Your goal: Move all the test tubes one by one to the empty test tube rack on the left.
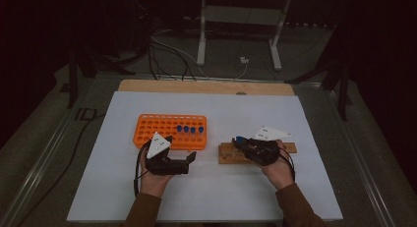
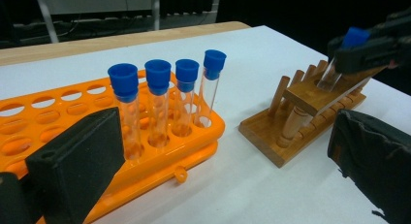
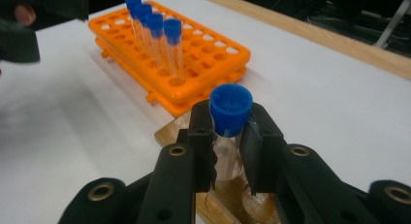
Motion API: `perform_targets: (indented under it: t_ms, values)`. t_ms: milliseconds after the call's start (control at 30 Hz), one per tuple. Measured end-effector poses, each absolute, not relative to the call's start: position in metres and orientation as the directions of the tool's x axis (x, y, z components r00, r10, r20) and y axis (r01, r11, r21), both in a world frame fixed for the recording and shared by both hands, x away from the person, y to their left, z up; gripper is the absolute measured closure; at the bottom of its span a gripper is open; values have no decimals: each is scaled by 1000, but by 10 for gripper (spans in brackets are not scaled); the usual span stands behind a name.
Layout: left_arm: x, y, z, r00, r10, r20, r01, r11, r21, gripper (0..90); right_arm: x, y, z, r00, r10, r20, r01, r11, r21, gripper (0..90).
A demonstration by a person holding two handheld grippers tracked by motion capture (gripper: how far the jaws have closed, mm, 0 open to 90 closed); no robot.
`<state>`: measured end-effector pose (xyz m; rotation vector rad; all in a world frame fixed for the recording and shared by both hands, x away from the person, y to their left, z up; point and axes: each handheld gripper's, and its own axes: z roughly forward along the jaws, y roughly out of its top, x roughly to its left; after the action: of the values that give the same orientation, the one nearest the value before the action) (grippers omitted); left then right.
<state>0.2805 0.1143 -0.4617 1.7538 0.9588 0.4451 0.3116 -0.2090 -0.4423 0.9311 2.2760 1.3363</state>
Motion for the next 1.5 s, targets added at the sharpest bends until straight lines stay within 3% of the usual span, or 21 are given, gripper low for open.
perform_targets:
  t_ms: [833,1333,1500]
  values:
    - [275,95,-457,654,750,-97,358,-194,913,3,295,-219,-399,-749,661,48,289,261,921,763]
    - [266,70,-451,704,707,-75,323,-224,919,9,289,-198,-407,-810,579,95,312,289,905,762]
    - [260,54,-451,732,681,-30,294,-276,915,51,286,-184,-415,-818,564,110,329,302,895,761]
